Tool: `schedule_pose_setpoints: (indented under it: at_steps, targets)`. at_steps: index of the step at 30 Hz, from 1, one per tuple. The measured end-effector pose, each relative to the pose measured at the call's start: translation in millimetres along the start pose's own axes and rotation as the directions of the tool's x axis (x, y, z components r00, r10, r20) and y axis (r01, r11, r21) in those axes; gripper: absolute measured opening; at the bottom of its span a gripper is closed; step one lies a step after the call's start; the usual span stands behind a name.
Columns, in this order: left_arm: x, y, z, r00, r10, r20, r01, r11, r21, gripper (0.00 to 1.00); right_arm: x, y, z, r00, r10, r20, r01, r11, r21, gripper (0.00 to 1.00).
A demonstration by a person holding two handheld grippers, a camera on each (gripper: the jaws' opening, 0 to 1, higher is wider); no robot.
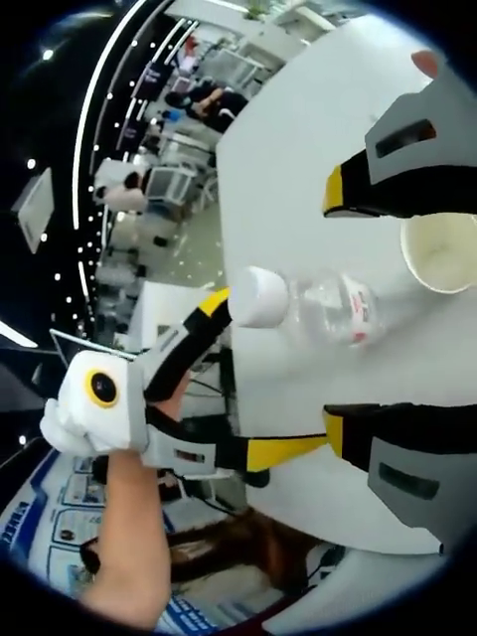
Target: Arrange the tabletop items into an orderly group along one side of the table until the central work area is clear of visible clutter.
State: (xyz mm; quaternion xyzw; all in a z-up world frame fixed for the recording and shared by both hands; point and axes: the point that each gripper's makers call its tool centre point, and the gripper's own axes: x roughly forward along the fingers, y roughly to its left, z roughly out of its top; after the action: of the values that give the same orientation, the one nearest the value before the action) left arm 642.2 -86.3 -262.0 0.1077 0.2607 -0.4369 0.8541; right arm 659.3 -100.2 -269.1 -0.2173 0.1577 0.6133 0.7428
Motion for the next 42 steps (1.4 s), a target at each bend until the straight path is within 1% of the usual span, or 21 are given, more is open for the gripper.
schedule_pose_setpoints:
  at_steps: [3, 6, 7, 11, 13, 15, 16, 18, 22, 23, 27, 28, 29, 30, 31, 32, 34, 36, 38, 39, 42]
  targets:
    - [-5, -9.3, 7.3, 1.0, 0.01, 0.025, -0.01, 1.0, -0.008, 0.86, -10, 3, 5.8, 1.0, -0.018, 0.019, 0.018, 1.0, -0.002, 0.81]
    - [-8, -16.5, 10.2, 0.999, 0.025, 0.027, -0.025, 1.0, -0.001, 0.86, -18, 7, 8.8, 0.999, -0.025, 0.021, 0.025, 1.0, -0.005, 0.81]
    - [-9, -16.0, 10.5, 0.999, 0.028, 0.029, -0.028, 1.0, -0.002, 0.86, -21, 8, 9.8, 0.999, -0.025, 0.024, 0.026, 1.0, -0.007, 0.81]
    - [-15, -23.6, 18.5, 0.997, 0.049, 0.055, -0.049, 0.999, -0.007, 0.87, -37, 15, 16.3, 0.999, -0.042, 0.035, 0.042, 0.999, -0.025, 0.81]
    - [-18, -29.5, 22.6, 0.997, 0.054, 0.063, -0.054, 0.999, -0.007, 0.87, -49, 19, 19.9, 0.998, -0.051, 0.042, 0.053, 0.998, -0.039, 0.81]
    - [-22, -36.0, 28.4, 0.995, 0.063, 0.078, -0.063, 0.998, 0.0, 0.87, -56, 21, 22.1, 0.997, -0.056, 0.05, 0.058, 0.997, -0.046, 0.81]
    - [-24, -40.7, 32.3, 0.994, 0.068, 0.088, -0.068, 0.998, 0.002, 0.87, -65, 23, 23.8, 0.996, -0.067, 0.056, 0.07, 0.996, -0.049, 0.81]
    - [-26, -45.8, 36.6, 0.992, 0.073, 0.102, -0.074, 0.997, 0.002, 0.87, -72, 25, 25.3, 0.995, -0.074, 0.063, 0.077, 0.996, -0.051, 0.81]
    - [-32, -63.2, 46.9, 0.988, 0.086, 0.131, -0.087, 0.996, 0.003, 0.88, -94, 32, 28.1, 0.992, -0.099, 0.08, 0.104, 0.993, -0.058, 0.81]
    - [-33, -72.5, 50.3, 0.987, 0.087, 0.138, -0.089, 0.996, 0.013, 0.88, -102, 35, 28.7, 0.991, -0.107, 0.085, 0.113, 0.992, -0.063, 0.82]
    - [-39, -93.9, 62.5, 0.982, 0.097, 0.164, -0.104, 0.994, 0.031, 0.88, -128, 41, 29.6, 0.986, -0.144, 0.089, 0.15, 0.986, -0.072, 0.81]
    - [-41, -97.6, 66.0, 0.979, 0.105, 0.176, -0.112, 0.993, 0.028, 0.87, -130, 42, 29.7, 0.985, -0.147, 0.089, 0.154, 0.985, -0.073, 0.81]
    - [-43, -103.2, 69.9, 0.975, 0.119, 0.186, -0.125, 0.992, 0.02, 0.87, -141, 46, 31.2, 0.982, -0.159, 0.103, 0.167, 0.983, -0.075, 0.81]
    - [-45, -111.8, 76.7, 0.97, 0.116, 0.215, -0.124, 0.992, 0.025, 0.87, -146, 47, 31.4, 0.981, -0.165, 0.106, 0.173, 0.982, -0.075, 0.81]
    - [-46, -115.7, 80.4, 0.966, 0.116, 0.229, -0.125, 0.992, 0.028, 0.87, -154, 49, 30.3, 0.979, -0.178, 0.104, 0.186, 0.98, -0.075, 0.81]
    - [-47, -120.4, 81.0, 0.968, 0.118, 0.223, -0.127, 0.992, 0.025, 0.87, -160, 50, 29.4, 0.977, -0.186, 0.104, 0.195, 0.978, -0.077, 0.81]
    - [-49, -132.4, 86.9, 0.964, 0.128, 0.232, -0.139, 0.99, 0.033, 0.87, -175, 53, 27.9, 0.972, -0.205, 0.112, 0.214, 0.974, -0.075, 0.81]
    - [-52, -143.5, 93.8, 0.955, 0.135, 0.263, -0.149, 0.988, 0.035, 0.87, -190, 57, 25.0, 0.968, -0.222, 0.116, 0.231, 0.971, -0.062, 0.82]
    - [-52, -154.2, 94.4, 0.955, 0.14, 0.263, -0.151, 0.988, 0.022, 0.87, -205, 60, 21.9, 0.962, -0.246, 0.122, 0.254, 0.966, -0.058, 0.81]
    - [-51, -162.8, 93.8, 0.956, 0.143, 0.255, -0.153, 0.988, 0.02, 0.87, -213, 60, 19.8, 0.958, -0.259, 0.12, 0.268, 0.962, -0.061, 0.81]
    - [-51, -181.6, 92.3, 0.957, 0.156, 0.243, -0.171, 0.984, 0.042, 0.87, -237, 64, 14.0, 0.947, -0.293, 0.132, 0.301, 0.952, -0.044, 0.81]
